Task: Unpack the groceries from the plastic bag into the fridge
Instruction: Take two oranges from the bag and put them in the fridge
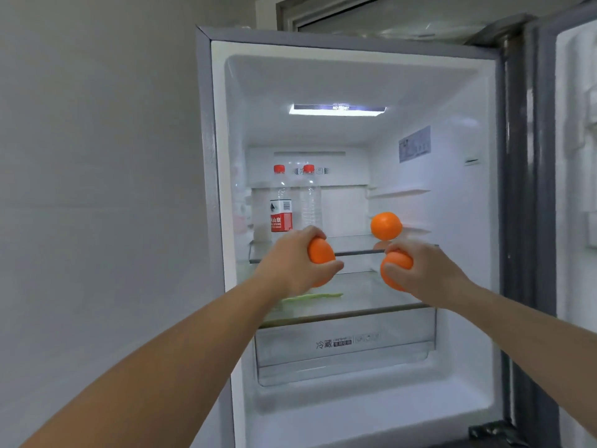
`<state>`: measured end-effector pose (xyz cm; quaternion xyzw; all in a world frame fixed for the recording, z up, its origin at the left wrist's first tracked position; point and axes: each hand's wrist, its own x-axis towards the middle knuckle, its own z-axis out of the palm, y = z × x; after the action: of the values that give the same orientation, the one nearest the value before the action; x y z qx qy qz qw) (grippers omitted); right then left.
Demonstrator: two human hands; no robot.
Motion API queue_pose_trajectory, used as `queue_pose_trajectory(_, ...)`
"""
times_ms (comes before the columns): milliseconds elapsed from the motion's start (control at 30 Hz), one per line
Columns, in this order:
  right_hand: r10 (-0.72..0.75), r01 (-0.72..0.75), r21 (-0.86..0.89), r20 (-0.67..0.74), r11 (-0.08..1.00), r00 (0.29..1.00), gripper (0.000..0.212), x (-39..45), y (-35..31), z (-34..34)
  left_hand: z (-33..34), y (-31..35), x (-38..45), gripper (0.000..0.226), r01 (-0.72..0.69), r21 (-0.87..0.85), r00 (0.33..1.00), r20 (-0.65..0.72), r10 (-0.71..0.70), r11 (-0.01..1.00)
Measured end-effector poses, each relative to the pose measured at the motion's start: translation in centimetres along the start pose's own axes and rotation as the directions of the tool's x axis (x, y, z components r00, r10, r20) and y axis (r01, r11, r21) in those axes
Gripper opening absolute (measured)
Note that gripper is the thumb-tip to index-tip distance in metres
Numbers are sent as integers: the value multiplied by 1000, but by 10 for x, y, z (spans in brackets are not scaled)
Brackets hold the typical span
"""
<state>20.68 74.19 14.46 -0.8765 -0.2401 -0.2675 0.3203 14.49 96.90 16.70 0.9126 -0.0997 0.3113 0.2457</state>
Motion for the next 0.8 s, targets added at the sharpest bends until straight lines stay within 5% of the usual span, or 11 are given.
queue_pose_trajectory(233, -22, 33, 59, -192, 998, 981, 53, 94, 37, 17, 31, -5, 82, 66, 51, 101, 999, -21, -49, 994)
queue_pose_trajectory(467, 77, -78, 55, 21, 995, 997, 63, 143, 73, 32, 68, -16, 137, 67, 122, 26, 992, 19, -122, 992)
queue_pose_trajectory(633, 13, 1, -212, 63, 977, 998, 54, 169, 85, 31, 81, -27, 175, 62, 98, 164, 986, 115, -117, 982)
queue_pose_trajectory(800, -21, 58, -199, 186, 978, 982, 45, 189, 91, 35, 92, -42, 207, 67, 164, 298, 969, 131, -211, 940)
